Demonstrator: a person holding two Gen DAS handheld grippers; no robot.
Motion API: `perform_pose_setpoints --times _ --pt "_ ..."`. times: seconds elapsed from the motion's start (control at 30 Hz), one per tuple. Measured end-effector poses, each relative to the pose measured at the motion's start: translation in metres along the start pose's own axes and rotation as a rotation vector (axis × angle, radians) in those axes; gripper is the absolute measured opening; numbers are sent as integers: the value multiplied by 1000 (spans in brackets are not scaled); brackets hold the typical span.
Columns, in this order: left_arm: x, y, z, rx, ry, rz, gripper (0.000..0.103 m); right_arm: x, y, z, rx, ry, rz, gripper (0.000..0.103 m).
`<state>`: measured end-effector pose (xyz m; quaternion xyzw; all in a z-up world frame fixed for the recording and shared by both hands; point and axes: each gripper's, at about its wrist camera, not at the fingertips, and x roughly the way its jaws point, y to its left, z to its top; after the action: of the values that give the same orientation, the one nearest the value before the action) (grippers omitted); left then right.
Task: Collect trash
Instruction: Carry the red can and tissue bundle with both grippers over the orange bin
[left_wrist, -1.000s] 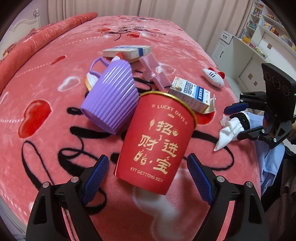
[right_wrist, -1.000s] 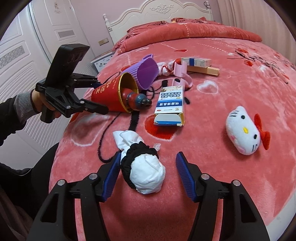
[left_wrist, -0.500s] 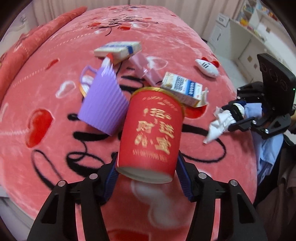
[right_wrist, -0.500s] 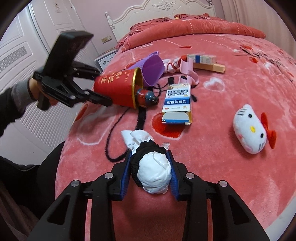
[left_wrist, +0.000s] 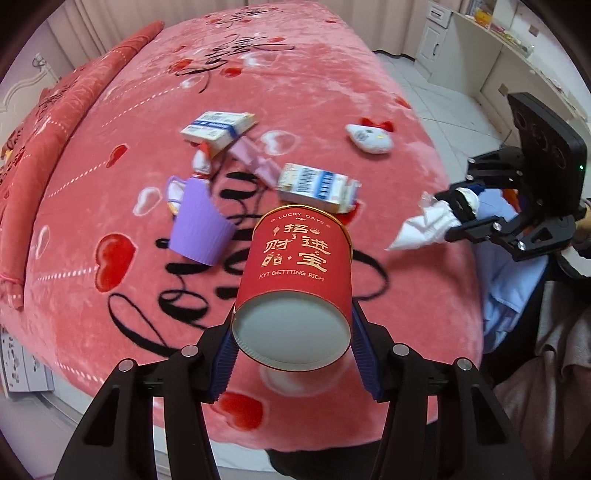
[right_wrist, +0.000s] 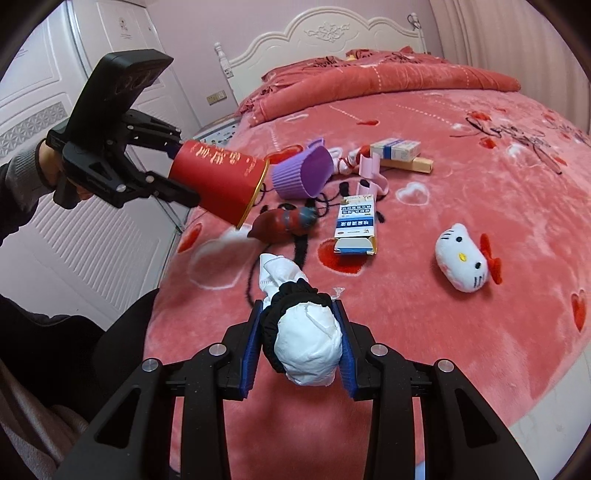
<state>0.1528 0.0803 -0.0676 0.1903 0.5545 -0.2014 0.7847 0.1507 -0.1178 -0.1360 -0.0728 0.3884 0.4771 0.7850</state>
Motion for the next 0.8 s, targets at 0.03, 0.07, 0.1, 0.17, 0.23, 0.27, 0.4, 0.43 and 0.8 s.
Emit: perform_pose_setpoints --times 0.03,0.07,0.1,0.17,0.23,0.27,0.4,0.43,0.8 --pt "-3 -4 -2 1 -2 3 57 -4 2 -3 -1 -1 -1 36" --pt "-5 -9 -3 0 -5 0 57 -7 4 -5 -1 -3 -2 36" --pt "-7 -15 -5 0 -8 -6 57 -12 6 -7 -2 -6 -3 36" --pt "-12 -27 -9 6 -11 -3 57 -19 10 -11 -4 -8 -7 36" --pt "-16 -38 -13 13 -11 -7 57 -26 13 -15 -4 -12 -9 36" --pt "-17 -43 -15 15 -12 -8 57 -31 15 -17 -5 -15 -12 36" --pt "-25 -65 -21 28 -25 -16 57 -47 23 -25 -11 -31 -23 36" --pt "-26 -70 -22 31 -28 -21 57 -51 25 -26 -12 -33 -25 36" --pt "-33 -118 -28 73 -57 -41 57 -88 36 -48 -18 -64 -61 36"
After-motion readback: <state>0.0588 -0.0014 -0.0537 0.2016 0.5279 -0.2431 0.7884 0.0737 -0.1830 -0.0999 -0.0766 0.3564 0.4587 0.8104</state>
